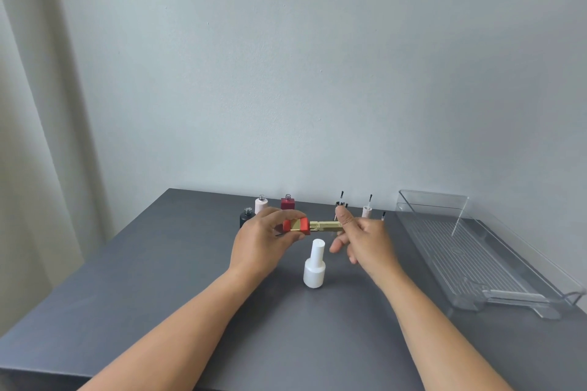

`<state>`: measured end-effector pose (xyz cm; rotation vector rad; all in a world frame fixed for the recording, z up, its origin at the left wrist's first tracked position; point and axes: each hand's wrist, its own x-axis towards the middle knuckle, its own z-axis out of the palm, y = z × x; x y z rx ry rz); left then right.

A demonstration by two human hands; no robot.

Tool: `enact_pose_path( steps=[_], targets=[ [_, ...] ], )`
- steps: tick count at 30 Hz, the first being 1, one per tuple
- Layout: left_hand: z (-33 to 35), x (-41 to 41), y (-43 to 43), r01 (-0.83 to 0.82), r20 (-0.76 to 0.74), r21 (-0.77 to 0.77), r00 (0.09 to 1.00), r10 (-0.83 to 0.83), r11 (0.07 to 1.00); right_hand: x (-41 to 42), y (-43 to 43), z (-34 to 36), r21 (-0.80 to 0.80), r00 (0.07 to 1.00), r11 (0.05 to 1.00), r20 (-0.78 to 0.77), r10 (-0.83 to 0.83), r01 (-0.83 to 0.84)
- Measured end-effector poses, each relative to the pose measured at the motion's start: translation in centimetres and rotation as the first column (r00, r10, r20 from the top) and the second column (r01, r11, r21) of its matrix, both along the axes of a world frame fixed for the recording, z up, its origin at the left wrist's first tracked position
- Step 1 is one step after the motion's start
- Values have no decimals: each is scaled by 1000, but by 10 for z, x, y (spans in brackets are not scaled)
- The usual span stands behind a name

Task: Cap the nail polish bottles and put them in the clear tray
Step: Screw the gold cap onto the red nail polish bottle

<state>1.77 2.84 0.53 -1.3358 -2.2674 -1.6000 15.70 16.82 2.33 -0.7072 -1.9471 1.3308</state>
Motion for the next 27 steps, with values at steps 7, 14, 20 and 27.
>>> enact_pose_path(
  steps=[7,14,20,27],
  targets=[
    [1,-1,-1,-9,17,-1,1000,9,1000,0,0,-1,-3,992,993,-46,114,-114],
    [1,2,-1,7,22,13,1000,-8,1000,3,0,1,-6,998,999,-21,53,-53],
    [1,2,-2,-2,14,20,1000,2,1000,4,-2,4,10,993,994,-44,109,-109],
    [0,1,-1,2,17,8,1000,-3,1000,1,1,0,37,995,998,-83,45,-42]
  ],
)
